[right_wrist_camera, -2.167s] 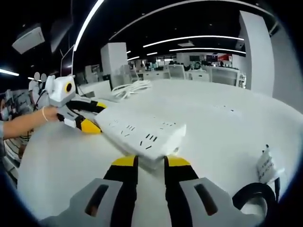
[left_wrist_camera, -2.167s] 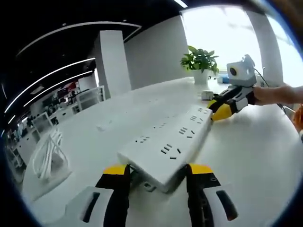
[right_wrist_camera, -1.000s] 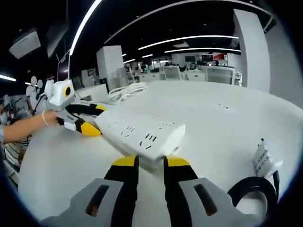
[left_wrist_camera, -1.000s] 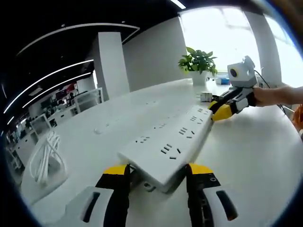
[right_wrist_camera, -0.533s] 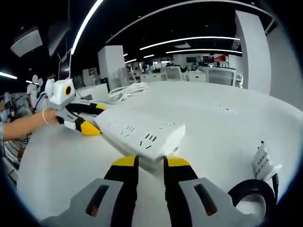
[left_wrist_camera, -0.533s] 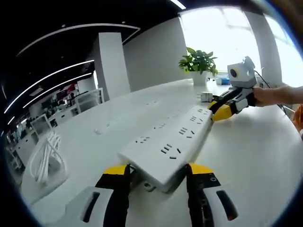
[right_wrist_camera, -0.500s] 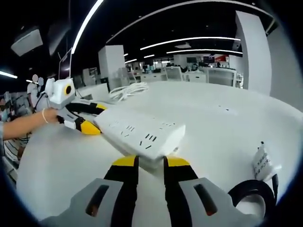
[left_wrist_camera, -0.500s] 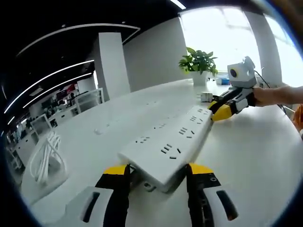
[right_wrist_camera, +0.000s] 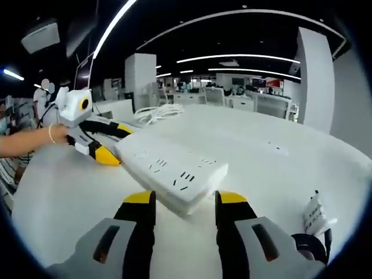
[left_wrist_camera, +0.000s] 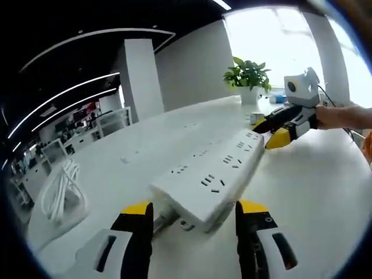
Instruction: Straighten the power strip on the desk, plug the charger into it
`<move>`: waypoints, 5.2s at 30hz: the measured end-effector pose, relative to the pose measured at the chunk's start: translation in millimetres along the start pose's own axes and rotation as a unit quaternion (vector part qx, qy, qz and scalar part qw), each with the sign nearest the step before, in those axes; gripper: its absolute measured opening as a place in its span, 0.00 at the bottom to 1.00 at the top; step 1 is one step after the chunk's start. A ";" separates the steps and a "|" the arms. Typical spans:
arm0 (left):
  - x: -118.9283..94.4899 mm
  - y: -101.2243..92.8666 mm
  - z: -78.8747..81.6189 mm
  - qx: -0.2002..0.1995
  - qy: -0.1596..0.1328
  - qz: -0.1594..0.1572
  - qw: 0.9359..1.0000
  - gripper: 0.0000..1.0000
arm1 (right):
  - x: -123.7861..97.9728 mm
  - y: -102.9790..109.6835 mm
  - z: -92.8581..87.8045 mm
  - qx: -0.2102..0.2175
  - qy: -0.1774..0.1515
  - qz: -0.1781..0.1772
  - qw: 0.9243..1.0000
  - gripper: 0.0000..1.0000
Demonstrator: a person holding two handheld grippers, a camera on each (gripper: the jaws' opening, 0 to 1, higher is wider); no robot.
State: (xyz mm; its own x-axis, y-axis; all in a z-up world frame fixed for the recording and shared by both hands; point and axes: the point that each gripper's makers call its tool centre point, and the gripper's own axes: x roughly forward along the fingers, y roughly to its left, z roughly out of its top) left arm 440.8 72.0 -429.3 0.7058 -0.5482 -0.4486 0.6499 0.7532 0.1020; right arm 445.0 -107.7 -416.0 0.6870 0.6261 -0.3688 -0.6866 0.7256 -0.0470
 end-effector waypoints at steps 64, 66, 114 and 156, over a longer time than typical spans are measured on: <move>-104.6 -23.5 19.4 -0.040 -0.157 0.052 0.985 0.99 | -81.6 19.7 23.3 -0.042 -0.128 -0.006 0.991 1.00; -107.4 -25.2 20.6 -0.041 -0.164 0.053 0.984 0.99 | -85.2 19.6 19.5 -0.047 -0.119 -0.005 0.992 1.00; -129.8 -47.0 12.4 -0.073 -0.201 0.031 0.976 0.97 | -132.7 -72.7 -11.1 0.031 -0.093 -0.101 0.990 0.82; -122.8 -49.8 6.4 -0.082 -0.196 0.023 0.977 0.96 | -122.3 -64.7 -41.0 0.013 -0.048 -0.083 0.995 0.67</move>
State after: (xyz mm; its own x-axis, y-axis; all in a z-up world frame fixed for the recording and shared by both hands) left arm 323.6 99.5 -373.7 0.8078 -0.5854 -0.0684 0.5838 0.8107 -0.0443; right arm 395.6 -243.0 -405.9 0.8109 0.5205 -0.2674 -0.5563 0.8275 -0.0763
